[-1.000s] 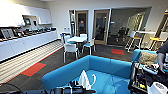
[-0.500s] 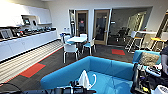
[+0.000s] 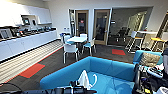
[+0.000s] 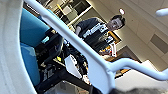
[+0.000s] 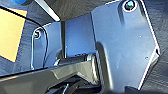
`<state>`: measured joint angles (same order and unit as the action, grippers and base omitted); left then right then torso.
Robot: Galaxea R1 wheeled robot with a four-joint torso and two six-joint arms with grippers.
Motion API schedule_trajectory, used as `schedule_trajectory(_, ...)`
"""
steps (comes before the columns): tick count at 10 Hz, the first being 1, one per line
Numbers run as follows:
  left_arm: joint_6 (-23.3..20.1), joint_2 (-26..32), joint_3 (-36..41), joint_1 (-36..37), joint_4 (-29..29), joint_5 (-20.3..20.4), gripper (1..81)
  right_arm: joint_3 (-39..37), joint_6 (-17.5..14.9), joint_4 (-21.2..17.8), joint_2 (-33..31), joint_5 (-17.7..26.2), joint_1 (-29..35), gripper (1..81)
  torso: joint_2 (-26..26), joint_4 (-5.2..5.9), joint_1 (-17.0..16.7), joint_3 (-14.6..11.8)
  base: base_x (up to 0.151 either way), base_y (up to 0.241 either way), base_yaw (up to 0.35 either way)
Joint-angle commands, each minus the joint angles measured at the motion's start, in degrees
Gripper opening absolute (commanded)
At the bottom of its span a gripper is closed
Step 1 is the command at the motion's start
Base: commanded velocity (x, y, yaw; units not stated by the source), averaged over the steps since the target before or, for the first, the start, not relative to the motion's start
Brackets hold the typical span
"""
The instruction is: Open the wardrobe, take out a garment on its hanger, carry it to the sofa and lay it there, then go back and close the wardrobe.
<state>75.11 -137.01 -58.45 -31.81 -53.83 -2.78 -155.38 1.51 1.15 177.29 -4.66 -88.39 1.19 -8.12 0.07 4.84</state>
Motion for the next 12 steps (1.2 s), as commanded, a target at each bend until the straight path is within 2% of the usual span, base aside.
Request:
schedule_trajectory(1,-0.8,0.3,2.6,8.2,-1.9,2.0,1.0,0.4,-0.1,-0.4,0.5,3.2,2.0,81.1,0.0,0.0,0.0,2.3,0.0,0.0,0.0)
schedule_trajectory(2,-0.8,0.3,2.6,8.2,-1.9,2.0,1.0,0.4,-0.1,-0.4,0.5,3.2,2.1,81.1,0.0,0.0,0.0,5.4,0.0,0.0,0.0)
schedule_trajectory(5,-0.8,-2.7,0.7,9.4,-1.5,2.0,1.0,0.4,-0.1,-0.4,0.5,3.2,2.2,81.1,0.0,0.0,-0.1,9.5,0.0,0.0,0.0)
schedule_trajectory(6,-0.7,-5.3,-0.6,11.0,-0.8,2.0,1.0,0.4,-0.1,-0.4,0.5,3.2,2.3,81.1,0.0,0.0,-0.1,6.2,0.0,0.0,0.0)
schedule_trajectory(7,-0.6,-6.7,-1.6,13.0,-0.7,1.9,1.0,0.4,-0.1,-0.3,0.5,3.3,2.3,81.1,0.0,0.0,0.0,7.8,0.0,0.0,0.0)
schedule_trajectory(9,2.1,-5.9,-4.8,17.1,-0.7,2.8,1.0,0.4,-0.2,-0.3,0.5,3.3,2.4,81.1,0.0,0.0,0.0,8.8,0.0,0.0,0.0)
schedule_trajectory(12,6.7,-4.8,-10.1,22.4,-0.7,6.2,1.0,0.4,-0.2,-0.2,0.6,3.4,2.8,81.1,0.0,0.0,0.0,8.7,0.0,0.0,0.0)
